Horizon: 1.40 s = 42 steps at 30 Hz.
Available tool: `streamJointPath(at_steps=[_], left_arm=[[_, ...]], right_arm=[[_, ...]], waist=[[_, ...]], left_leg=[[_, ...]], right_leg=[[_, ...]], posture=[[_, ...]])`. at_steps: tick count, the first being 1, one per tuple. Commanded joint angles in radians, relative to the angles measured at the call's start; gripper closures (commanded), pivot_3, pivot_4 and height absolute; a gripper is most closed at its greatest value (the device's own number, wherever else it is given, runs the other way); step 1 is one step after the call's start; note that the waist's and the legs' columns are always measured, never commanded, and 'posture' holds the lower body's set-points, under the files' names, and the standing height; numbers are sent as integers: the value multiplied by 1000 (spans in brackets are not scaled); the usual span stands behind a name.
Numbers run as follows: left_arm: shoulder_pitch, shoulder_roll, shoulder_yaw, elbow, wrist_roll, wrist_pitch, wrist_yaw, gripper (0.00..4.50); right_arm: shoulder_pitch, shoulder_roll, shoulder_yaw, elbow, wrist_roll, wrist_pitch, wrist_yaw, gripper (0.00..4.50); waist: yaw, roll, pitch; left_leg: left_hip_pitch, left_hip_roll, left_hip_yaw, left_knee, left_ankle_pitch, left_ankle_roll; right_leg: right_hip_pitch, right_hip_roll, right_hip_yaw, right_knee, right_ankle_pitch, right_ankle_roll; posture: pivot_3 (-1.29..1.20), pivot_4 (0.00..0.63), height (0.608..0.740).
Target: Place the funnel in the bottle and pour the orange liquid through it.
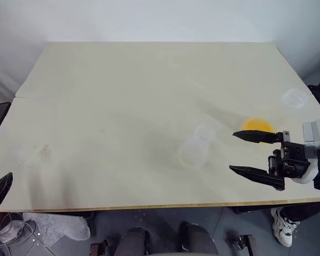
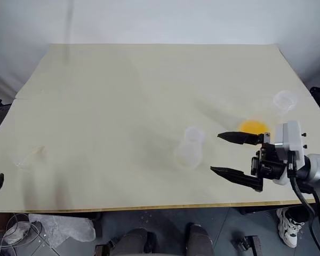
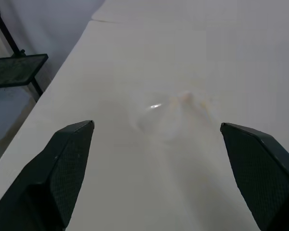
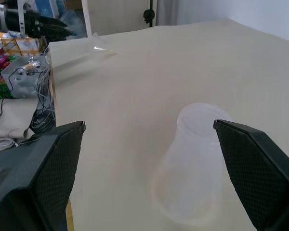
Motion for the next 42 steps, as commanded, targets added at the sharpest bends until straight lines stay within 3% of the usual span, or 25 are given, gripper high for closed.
streamJointPath(at_steps=[1,10,26,30,41,42], left_arm=[[45,-22,38,-35,-16,-36,5,43],[-68,23,-49,42,38,-101,30,43],[-359,115,-277,360,148,-197,-2,43],[-384,127,-293,373,146,-197,-8,872],[-406,149,-305,379,141,-199,-45,4427],[-413,152,-309,377,141,-198,-49,4474]], right_arm=[[-13,-13,-10,-10,33,10,22,0],[-42,-12,-5,-10,36,36,24,0],[24,-13,-87,-88,43,54,-70,0],[57,-13,-129,-115,50,64,-90,0],[64,-12,-143,-117,61,56,-103,0],[60,-11,-141,-115,60,54,-103,0]], waist=[[0,0,0],[2,0,0],[2,-1,-1],[3,-1,-1],[2,-2,-1],[3,-2,-1]], left_leg=[[0,0,0,0,0,0],[0,0,0,0,-1,0],[0,-1,2,1,0,1],[0,-1,2,1,0,1],[0,0,2,1,0,1],[0,0,2,1,0,1]], right_leg=[[0,0,0,0,0,0],[0,-1,0,0,0,0],[0,7,-8,2,0,1],[0,7,-8,2,0,1],[0,7,-7,2,0,1],[0,7,-7,2,0,1]], posture=[[0,150,740],[0,150,740],[0,150,740],[0,150,740],[0,150,740],[0,150,740]])
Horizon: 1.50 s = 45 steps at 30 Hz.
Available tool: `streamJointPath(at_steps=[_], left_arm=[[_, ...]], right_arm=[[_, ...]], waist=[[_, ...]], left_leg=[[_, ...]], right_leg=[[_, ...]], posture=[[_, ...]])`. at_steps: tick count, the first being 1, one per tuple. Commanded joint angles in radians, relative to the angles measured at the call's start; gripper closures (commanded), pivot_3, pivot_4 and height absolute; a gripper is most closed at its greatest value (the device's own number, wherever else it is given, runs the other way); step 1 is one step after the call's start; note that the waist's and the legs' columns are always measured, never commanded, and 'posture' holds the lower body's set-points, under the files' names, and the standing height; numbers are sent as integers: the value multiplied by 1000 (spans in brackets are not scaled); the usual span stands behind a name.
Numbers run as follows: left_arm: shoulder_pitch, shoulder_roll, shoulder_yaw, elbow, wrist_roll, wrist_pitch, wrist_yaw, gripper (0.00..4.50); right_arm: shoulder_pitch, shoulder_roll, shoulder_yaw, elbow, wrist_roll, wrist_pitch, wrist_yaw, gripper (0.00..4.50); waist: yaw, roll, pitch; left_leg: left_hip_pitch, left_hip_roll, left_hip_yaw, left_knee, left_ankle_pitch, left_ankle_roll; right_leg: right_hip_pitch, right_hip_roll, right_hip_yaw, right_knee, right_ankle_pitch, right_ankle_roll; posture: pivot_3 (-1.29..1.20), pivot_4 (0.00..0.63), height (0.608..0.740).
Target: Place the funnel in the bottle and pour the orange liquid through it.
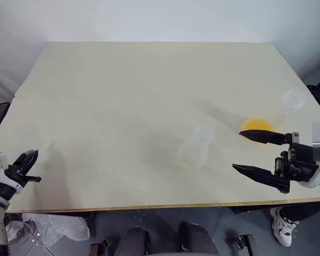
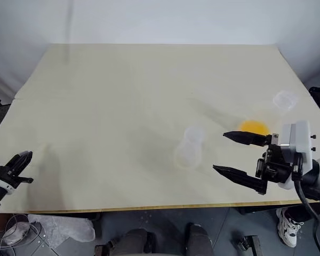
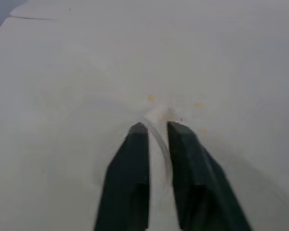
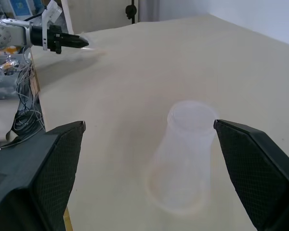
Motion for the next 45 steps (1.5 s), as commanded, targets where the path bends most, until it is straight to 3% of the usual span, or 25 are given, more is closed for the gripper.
streamJointPath(at_steps=[1,8,21,26,31,45], left_arm=[[-17,26,4,-11,-8,-16,-16,4474],[-144,47,-90,-72,-21,24,-57,4474],[-601,79,-390,-92,-31,199,-230,4474],[-864,0,-537,-24,-26,209,-355,4474],[-1030,-69,-616,65,-15,202,-467,4474],[-1263,-215,-788,252,64,216,-724,4474]], right_arm=[[-16,-10,-28,-16,21,-12,-3,0],[1,27,15,0,-25,-45,2,0],[75,172,142,149,-236,-252,24,0],[105,229,183,195,-294,-331,15,0],[120,257,194,188,-315,-367,-3,0],[228,325,168,127,-345,-449,-102,0]], waist=[[1,0,0],[2,0,0],[-1,-1,-1],[12,-2,0],[1,-1,-1],[1,-1,-1]], left_leg=[[0,0,0,0,0,0],[0,0,0,1,0,0],[0,-1,2,1,1,0],[-2,-1,1,4,2,1],[-2,-2,3,3,2,1],[-2,-2,3,3,2,0]], right_leg=[[0,0,0,0,0,0],[0,0,0,0,0,0],[0,4,-1,1,0,1],[0,5,-1,1,1,2],[0,5,0,0,1,2],[0,7,0,-1,1,2]], posture=[[0,150,740],[0,150,740],[0,150,740],[0,150,740],[0,150,740],[0,150,740]])
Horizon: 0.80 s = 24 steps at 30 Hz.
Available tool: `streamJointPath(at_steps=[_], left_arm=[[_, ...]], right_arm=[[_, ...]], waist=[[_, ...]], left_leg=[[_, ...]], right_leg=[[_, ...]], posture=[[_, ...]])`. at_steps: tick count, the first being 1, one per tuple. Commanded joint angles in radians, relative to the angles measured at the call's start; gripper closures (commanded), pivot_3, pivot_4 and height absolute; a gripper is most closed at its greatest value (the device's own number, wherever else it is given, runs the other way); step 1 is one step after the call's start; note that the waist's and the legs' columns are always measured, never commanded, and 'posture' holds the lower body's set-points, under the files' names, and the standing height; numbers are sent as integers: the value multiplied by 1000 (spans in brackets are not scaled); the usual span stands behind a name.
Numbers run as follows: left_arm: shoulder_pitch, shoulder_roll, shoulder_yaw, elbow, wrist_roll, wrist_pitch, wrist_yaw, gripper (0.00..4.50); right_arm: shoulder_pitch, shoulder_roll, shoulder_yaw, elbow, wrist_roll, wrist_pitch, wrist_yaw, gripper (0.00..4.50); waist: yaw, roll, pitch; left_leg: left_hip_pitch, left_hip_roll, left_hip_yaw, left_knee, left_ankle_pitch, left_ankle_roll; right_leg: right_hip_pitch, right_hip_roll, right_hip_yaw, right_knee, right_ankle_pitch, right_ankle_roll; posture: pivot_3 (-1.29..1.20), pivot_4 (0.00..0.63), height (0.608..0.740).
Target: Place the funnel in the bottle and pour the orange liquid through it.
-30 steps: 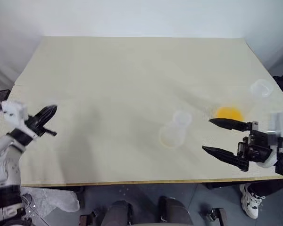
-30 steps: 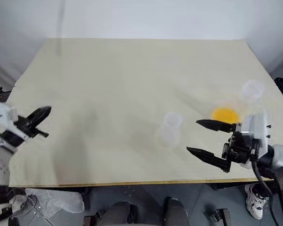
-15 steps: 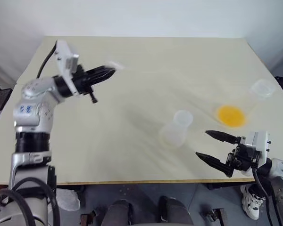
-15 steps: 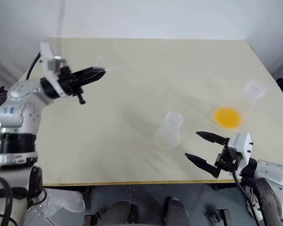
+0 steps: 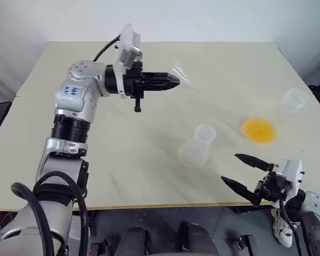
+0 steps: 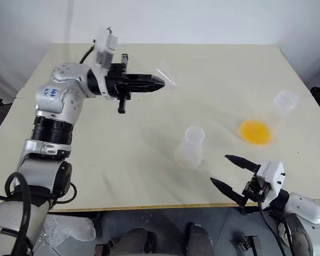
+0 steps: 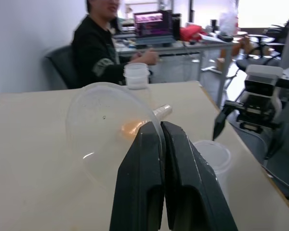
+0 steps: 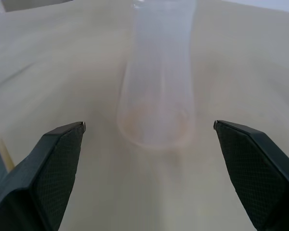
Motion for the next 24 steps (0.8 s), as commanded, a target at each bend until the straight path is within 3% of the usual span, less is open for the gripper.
streamJointPath(at_steps=[1,10,24], left_arm=[[-48,-19,-25,7,21,-6,-56,4474],[-81,-51,-88,23,85,-31,-139,4474],[-155,-115,-130,149,185,-185,-231,4474]], right_arm=[[15,11,-35,-64,9,-29,-38,0],[8,7,-20,-145,25,-15,-95,0],[38,-54,-21,-146,54,0,-4,0]], waist=[[-1,0,0],[0,0,0],[2,0,0]], left_leg=[[0,0,0,0,0,0],[0,1,0,0,0,0],[-1,1,0,0,1,1]], right_leg=[[0,0,0,0,0,0],[0,0,0,0,0,0],[0,0,0,-1,0,0]], posture=[[0,150,740],[0,150,740],[0,150,740]])
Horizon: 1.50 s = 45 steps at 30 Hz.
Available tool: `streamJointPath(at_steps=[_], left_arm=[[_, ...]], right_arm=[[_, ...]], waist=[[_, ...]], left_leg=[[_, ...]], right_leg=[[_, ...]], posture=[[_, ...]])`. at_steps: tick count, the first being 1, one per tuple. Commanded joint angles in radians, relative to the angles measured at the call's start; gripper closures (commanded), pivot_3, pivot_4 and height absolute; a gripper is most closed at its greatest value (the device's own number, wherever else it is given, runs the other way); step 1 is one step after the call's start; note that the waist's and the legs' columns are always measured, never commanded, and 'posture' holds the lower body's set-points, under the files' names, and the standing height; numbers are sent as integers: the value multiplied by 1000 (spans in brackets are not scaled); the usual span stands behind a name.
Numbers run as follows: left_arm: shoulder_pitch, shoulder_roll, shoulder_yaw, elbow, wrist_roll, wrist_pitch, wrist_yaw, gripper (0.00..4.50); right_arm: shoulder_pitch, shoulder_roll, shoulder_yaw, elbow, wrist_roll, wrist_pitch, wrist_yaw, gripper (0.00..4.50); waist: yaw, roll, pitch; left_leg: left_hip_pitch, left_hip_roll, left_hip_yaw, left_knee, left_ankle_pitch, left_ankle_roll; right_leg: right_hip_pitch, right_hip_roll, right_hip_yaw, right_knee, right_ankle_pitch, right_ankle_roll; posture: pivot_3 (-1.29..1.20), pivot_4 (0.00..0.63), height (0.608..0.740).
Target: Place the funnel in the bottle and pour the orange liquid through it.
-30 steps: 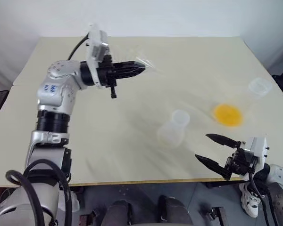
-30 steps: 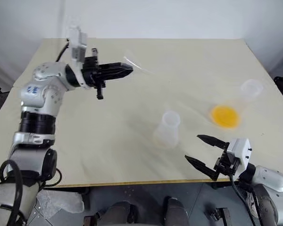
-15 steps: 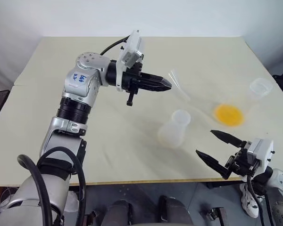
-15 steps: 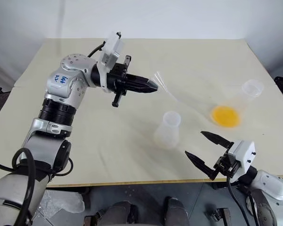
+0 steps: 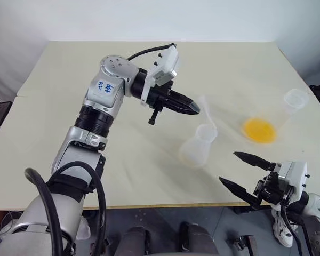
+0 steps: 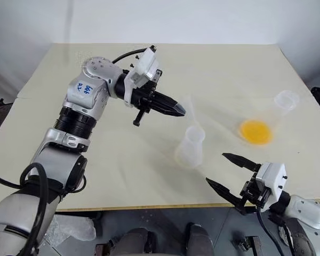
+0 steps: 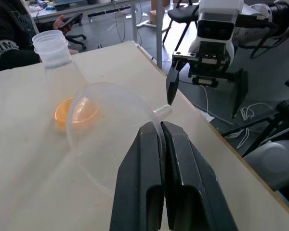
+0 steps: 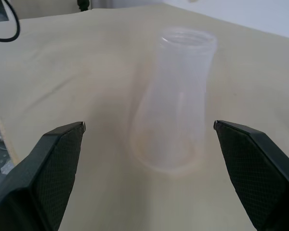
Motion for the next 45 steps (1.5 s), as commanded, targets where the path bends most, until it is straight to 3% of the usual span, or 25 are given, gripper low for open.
streamJointPath(at_steps=[1,18,30,45], left_arm=[[-50,-8,-9,34,29,-58,-42,4474],[-113,-37,-36,183,131,-277,-65,4474],[-124,-40,-60,189,157,-404,-99,4474],[-151,-4,-178,171,139,-527,-114,4474]], right_arm=[[0,-22,-17,-22,26,-6,23,0],[-40,-42,-18,-16,35,18,32,0],[-51,-49,-22,-10,30,23,15,0],[-82,-42,-6,11,12,21,3,0]], waist=[[0,0,0],[1,0,0],[2,0,0],[6,-1,0]], left_leg=[[0,0,0,0,0,0],[0,0,0,0,0,1],[0,0,0,0,0,1],[-1,-1,0,1,0,1]], right_leg=[[0,0,0,0,0,0],[0,-1,-1,0,0,0],[0,-1,-1,0,0,0],[0,-1,-1,0,0,0]], posture=[[0,150,740],[0,150,740],[0,150,740],[0,150,740]])
